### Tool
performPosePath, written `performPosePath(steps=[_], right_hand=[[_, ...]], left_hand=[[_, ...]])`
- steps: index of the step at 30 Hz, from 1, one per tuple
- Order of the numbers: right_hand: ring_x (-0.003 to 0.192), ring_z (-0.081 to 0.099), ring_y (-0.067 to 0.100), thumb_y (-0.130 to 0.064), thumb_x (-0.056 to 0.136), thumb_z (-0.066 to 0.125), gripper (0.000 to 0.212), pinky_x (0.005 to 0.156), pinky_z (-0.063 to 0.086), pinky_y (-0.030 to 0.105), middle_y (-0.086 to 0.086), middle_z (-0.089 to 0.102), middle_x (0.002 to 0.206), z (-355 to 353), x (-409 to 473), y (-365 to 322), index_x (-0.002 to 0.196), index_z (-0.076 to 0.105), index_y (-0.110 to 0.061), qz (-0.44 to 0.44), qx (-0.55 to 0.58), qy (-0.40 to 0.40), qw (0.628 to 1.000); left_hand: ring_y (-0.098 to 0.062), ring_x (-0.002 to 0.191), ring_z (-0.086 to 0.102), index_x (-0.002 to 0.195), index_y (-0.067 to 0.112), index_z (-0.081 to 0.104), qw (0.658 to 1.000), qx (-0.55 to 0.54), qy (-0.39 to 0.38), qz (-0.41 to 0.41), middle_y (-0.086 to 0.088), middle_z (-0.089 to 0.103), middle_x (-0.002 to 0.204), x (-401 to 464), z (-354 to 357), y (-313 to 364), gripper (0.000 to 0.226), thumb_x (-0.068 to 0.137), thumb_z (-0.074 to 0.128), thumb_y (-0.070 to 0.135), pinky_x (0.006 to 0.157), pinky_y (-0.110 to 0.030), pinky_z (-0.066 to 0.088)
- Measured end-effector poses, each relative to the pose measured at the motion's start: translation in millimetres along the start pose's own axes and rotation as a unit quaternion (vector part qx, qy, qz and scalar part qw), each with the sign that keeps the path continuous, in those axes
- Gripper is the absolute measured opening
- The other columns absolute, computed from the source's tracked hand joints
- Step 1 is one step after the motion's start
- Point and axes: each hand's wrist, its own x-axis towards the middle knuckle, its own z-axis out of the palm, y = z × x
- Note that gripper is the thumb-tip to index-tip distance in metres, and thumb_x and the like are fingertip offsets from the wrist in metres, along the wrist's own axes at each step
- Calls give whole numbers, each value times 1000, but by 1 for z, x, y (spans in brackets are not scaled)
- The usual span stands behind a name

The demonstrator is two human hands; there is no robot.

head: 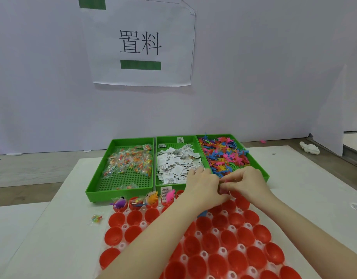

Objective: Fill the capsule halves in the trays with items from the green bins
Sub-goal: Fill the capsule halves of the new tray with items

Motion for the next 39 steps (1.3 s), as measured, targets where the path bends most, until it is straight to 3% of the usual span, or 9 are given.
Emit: performPosePath(steps=[7, 13, 19, 24, 26, 30, 33, 36, 39], right_hand=[[93, 58, 20, -8, 87, 60, 27, 81, 39, 23, 9, 66, 96, -8, 4, -1, 112, 67, -13, -99, -213, -125, 964], [78, 60, 0, 2, 80, 61, 37, 69, 36, 1, -3, 74, 83, -7, 2, 0, 111, 69, -16, -119, -194, -70, 971], [84, 63, 15, -4, 78, 61, 22, 71, 44, 24, -4, 71, 84, -2, 5, -2, 91, 73, -18, -133, -261, -50, 955], [86, 56, -1, -37, 80, 65, 22, 60, 31, 16, -19, 66, 97, -10, 2, -10, 102, 67, -39, -125, -354, -7, 927], [69, 47, -10, -41, 73, 72, 21, 58, 32, 14, -23, 61, 86, -20, 7, -12, 93, 68, -40, -92, -288, -22, 953], [71, 58, -2, -22, 72, 78, 10, 64, 43, 17, -12, 69, 78, -41, 22, -8, 78, 72, -27, -37, -36, 10, 999], [79, 60, 12, -18, 83, 68, 12, 70, 40, 24, 5, 71, 87, -46, 34, 12, 90, 74, -10, 29, -53, 76, 995], [111, 56, 23, -20, 91, 57, 30, 90, 39, 28, 11, 62, 121, -46, 44, 39, 117, 63, -6, 93, -164, 11, 982], [126, 44, 24, -38, 97, 41, 43, 101, 36, 35, 4, 48, 140, -39, 48, 54, 135, 46, -19, 130, -314, -71, 938]], left_hand=[[-27, 107, 42, 79, 12, 54, 999, -34, -5, -4, -8, 53, 93, 0, 2, 0, 43, 84, 53, 55, 91, -41, 27], [-26, 108, 41, 92, 8, 63, 999, -46, 13, 13, -9, 53, 100, 1, 6, 1, 43, 85, 55, 50, 91, -40, 25], [-27, 110, 40, 93, 6, 61, 999, -38, 12, 12, -10, 53, 105, -1, 5, 2, 45, 87, 53, 50, 93, -41, 24], [-26, 110, 41, 96, 10, 65, 1000, -9, 17, 14, -8, 55, 106, 0, 4, 2, 47, 87, 49, 54, 94, -41, 24], [-25, 108, 42, 92, 11, 65, 1000, 1, 29, 12, -7, 54, 103, -2, 1, 1, 51, 85, 49, 59, 90, -39, 24], [-18, 102, 48, 100, 14, 66, 989, -77, 128, 9, 0, 57, 98, -13, -22, -14, 54, 81, 52, 63, 86, -33, 23], [-6, 78, 55, 96, 18, 71, 943, -217, 249, -48, 9, 65, 84, -19, -49, -51, 39, 85, 54, 52, 78, -27, 37], [-9, 62, 51, 106, 10, 67, 914, -309, 196, -175, 3, 65, 81, -23, -63, -103, 37, 93, 49, 39, 67, -25, 44], [-18, 95, 57, 126, 9, 56, 948, -243, 39, -203, -8, 61, 122, -29, -55, -145, 40, 96, 46, 34, 85, -30, 44]])
